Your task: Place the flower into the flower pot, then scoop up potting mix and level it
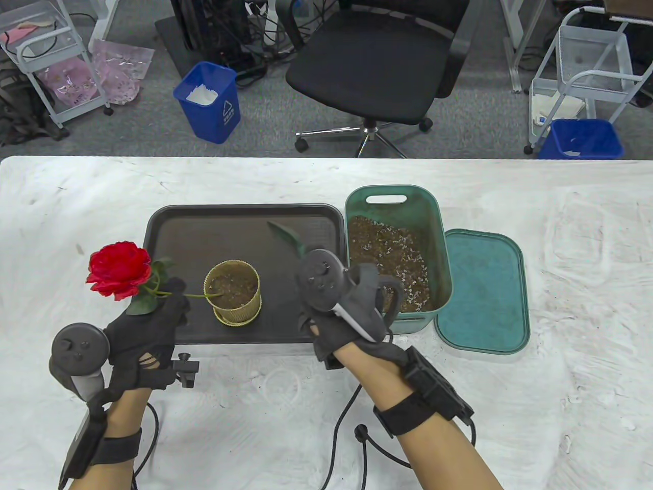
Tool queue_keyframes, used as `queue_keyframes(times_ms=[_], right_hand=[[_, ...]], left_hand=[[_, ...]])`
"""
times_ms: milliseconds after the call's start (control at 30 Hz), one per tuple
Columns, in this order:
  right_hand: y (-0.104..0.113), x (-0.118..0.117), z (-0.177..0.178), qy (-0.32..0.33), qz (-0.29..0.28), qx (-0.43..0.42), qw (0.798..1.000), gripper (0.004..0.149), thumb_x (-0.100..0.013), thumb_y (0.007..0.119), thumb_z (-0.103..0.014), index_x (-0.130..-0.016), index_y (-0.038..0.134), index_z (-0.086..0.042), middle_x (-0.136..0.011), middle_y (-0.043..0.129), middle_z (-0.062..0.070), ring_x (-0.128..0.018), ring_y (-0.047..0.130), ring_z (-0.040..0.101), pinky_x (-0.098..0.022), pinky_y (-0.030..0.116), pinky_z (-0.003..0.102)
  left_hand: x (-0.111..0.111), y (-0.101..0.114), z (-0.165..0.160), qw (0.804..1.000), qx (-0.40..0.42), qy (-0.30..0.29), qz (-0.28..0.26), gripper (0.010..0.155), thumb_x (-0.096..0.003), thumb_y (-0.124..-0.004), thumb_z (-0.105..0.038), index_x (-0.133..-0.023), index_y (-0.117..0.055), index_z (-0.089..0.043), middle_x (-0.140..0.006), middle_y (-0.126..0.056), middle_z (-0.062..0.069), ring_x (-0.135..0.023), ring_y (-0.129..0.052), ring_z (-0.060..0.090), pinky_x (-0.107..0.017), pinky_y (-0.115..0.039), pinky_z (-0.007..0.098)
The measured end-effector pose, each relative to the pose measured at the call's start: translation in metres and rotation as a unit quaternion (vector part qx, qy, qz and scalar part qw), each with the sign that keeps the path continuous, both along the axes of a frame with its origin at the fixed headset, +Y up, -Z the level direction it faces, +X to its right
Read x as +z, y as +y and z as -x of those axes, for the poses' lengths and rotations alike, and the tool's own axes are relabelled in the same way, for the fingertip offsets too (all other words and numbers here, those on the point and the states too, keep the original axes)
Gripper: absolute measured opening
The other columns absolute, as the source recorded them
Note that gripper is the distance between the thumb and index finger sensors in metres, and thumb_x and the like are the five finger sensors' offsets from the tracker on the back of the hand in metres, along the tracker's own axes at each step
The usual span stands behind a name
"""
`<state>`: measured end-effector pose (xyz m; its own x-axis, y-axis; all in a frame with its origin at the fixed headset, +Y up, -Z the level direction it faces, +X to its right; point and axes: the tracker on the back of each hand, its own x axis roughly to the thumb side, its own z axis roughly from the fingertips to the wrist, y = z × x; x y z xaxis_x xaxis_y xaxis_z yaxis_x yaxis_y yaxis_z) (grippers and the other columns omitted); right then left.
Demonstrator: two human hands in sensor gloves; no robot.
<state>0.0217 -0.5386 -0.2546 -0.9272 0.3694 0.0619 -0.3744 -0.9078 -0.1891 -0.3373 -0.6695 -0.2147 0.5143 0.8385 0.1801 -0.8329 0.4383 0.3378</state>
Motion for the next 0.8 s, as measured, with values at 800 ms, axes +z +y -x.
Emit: queue_keyframes(times_ms=[800], right_hand=[[-0.051,-0.069,-0.112,-0.182,0.246,0.052,0.951,0.052,-0.041,0.082,-0.034,-0.082,0.080,-0.002,-0.052,0.103,0.016,-0.016,0.109,0.024,-0.004,0.095,0.035]], left_hand=[[0.001,-0.001,-0.005,1.000,-0.010,-0.004,-0.004,0.043,-0.0395,-0.090,-0.045,-0.077,-0.095,-0.024,-0.058,-0.107,-0.004,-0.031,-0.112,0.017,-0.032,-0.094,0.036]])
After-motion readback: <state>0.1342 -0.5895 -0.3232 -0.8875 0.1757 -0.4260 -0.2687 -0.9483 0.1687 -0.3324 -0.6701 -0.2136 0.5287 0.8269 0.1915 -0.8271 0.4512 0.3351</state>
